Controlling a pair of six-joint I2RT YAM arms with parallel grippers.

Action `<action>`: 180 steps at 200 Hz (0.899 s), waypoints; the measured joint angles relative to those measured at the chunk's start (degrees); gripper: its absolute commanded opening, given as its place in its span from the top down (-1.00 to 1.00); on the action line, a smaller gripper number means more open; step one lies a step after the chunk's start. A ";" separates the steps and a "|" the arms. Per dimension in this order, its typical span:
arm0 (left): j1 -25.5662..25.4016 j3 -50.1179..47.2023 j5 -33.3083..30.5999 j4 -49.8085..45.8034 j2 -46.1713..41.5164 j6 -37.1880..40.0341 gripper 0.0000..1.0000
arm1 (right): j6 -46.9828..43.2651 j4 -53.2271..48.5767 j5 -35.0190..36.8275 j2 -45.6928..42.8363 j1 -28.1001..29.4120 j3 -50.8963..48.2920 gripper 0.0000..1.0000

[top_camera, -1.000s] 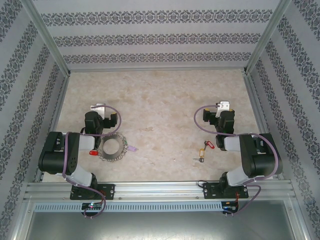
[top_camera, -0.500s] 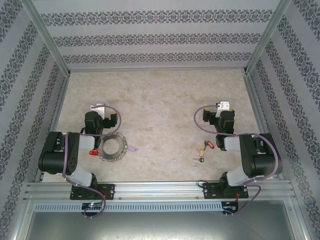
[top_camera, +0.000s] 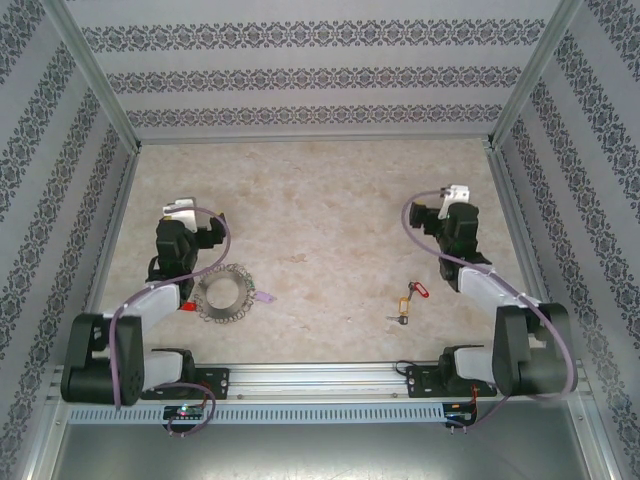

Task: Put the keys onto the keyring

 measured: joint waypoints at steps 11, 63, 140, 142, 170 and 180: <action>0.00 0.48 0.00 -4.09 -2.91 -1.20 -0.99 | 4.02 -6.58 1.01 -1.57 -0.02 3.78 -0.97; 0.28 6.67 -3.39 -26.82 -9.40 -18.32 -0.99 | 19.15 -19.87 -13.88 -5.38 -1.92 7.08 -0.96; -9.62 13.51 15.80 -46.66 1.88 -27.96 -0.99 | 24.90 -26.23 -28.26 -0.59 4.15 9.99 -0.96; -9.79 13.57 15.80 -47.17 1.81 -27.96 -0.99 | 24.92 -26.32 -28.28 -0.55 4.24 10.03 -0.96; -10.43 13.62 15.61 -52.39 1.14 -28.00 -0.99 | 25.62 -26.84 -28.22 0.22 6.12 10.73 -0.96; -10.99 13.62 15.50 -53.51 1.09 -28.02 -0.99 | 25.79 -26.91 -28.22 0.63 6.64 10.95 -0.96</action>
